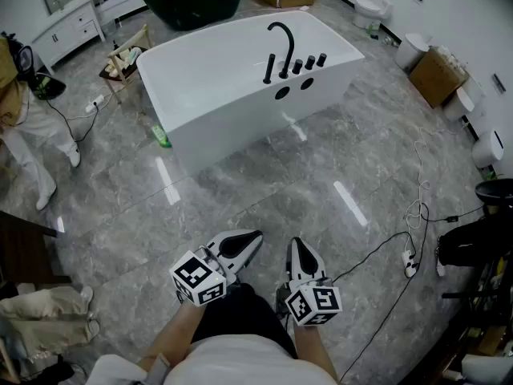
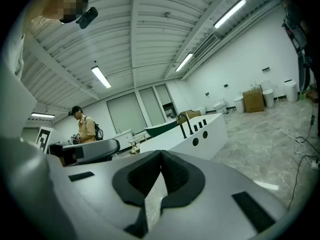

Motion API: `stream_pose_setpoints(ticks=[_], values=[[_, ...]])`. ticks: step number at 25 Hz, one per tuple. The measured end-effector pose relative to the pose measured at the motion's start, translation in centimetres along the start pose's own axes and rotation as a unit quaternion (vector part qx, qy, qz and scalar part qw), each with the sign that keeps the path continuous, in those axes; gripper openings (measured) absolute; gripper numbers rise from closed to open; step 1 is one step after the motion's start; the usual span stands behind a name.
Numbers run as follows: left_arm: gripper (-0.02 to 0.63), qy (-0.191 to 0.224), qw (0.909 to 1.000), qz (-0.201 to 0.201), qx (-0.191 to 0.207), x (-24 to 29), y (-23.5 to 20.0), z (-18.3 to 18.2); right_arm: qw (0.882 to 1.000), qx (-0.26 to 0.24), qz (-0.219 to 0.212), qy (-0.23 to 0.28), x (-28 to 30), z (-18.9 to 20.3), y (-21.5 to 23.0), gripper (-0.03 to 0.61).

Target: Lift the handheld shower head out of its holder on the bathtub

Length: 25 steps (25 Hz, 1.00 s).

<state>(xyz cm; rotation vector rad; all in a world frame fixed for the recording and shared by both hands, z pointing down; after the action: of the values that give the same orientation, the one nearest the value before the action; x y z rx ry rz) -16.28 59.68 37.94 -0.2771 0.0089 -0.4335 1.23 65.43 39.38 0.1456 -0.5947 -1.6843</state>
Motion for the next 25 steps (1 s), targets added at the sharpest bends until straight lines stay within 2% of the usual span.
stream_pose_setpoints(ticks=[5, 10, 15, 25], values=[[0.012, 0.007, 0.9996, -0.005, 0.026, -0.9, 1.2, -1.6, 1.0, -0.011, 0.001, 0.011, -2.1, -0.6, -0.8, 0.017], [0.012, 0.02, 0.9994, -0.003, 0.029, -0.8, 1.5, -2.7, 0.999, -0.04, -0.005, 0.03, -1.8, -2.4, -1.6, 0.017], [0.012, 0.021, 0.9993, -0.001, 0.031, -0.7, 0.3, -3.6, 0.997, -0.069, -0.011, 0.043, 0.0, -3.9, -2.9, 0.018], [0.012, 0.027, 0.9983, 0.017, 0.049, -1.2, -2.9, -5.5, 0.993, -0.066, -0.052, 0.083, 3.1, -5.1, -5.7, 0.019]])
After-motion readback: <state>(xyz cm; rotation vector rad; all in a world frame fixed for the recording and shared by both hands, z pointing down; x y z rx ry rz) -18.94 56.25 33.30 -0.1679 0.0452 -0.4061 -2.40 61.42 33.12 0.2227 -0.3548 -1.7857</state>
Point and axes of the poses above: the fingertips, and each gripper's own axes: x forward along the fingers, y to its right, z out of its underside, the point moved 8 cm from there along -x, backward along the fingers, and after that the axes turned 6 degrees about x, right-handed, at the moved point
